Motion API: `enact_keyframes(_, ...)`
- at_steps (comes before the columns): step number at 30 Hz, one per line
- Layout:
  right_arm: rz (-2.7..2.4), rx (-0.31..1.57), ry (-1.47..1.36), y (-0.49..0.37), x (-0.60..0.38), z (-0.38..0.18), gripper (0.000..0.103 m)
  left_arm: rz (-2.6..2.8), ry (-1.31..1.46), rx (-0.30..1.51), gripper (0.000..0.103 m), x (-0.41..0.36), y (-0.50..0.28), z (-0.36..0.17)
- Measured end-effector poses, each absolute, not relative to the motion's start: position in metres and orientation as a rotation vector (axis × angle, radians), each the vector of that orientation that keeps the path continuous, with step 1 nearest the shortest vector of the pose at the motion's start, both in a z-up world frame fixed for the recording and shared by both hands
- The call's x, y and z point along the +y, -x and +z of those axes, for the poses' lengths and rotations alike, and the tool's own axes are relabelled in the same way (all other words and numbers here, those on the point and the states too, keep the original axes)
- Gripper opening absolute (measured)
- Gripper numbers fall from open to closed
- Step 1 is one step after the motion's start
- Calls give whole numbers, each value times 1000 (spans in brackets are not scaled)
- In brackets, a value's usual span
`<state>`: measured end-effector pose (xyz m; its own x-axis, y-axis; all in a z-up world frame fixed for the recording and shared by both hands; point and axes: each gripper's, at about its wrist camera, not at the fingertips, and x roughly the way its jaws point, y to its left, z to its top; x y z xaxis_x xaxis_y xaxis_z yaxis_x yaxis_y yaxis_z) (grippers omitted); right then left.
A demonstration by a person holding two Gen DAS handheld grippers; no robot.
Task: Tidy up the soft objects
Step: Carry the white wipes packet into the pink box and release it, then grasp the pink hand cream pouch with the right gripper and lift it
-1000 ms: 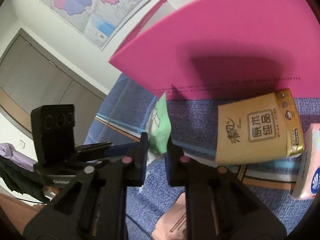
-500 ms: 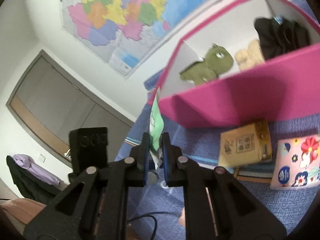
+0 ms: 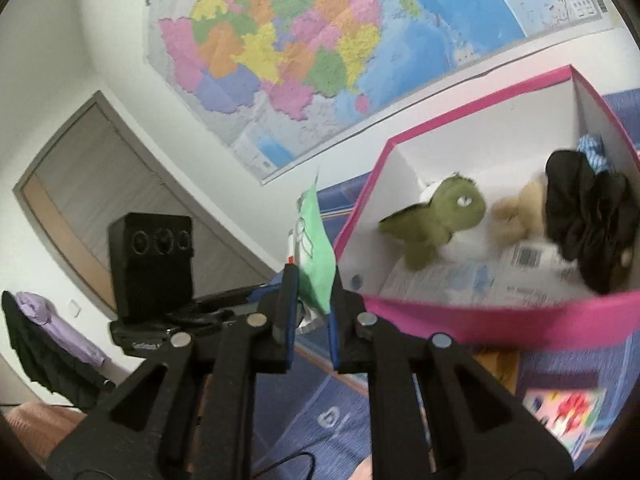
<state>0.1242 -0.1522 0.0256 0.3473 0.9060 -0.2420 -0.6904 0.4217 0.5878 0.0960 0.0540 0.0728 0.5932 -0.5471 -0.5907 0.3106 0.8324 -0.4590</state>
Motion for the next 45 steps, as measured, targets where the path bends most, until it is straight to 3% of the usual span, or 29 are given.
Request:
enact_keyframes(10, 994, 714, -380, -181, -133, 9, 21, -344, 274, 911, 50, 63, -131, 47)
enact_keyframes(15, 871, 788, -212, -188, -117, 7, 50, -266, 263, 890, 50, 71, -125, 50)
enact_keyframes(28, 881, 682, -180, -146, -153, 28, 51, -335, 151, 757, 51, 50, -72, 77)
enact_keyframes(30, 904, 653, -190, -132, -166, 33, 56, -378, 150, 756, 52, 44, -62, 75)
enact_keyframes(37, 920, 677, -203, -99, -201, 21, 57, -471, 134, 874, 52, 11, -50, 35)
enact_keyframes(45, 843, 815, -220, -81, -223, -38, 57, -538, 131, 1003, 52, -23, -43, -9)
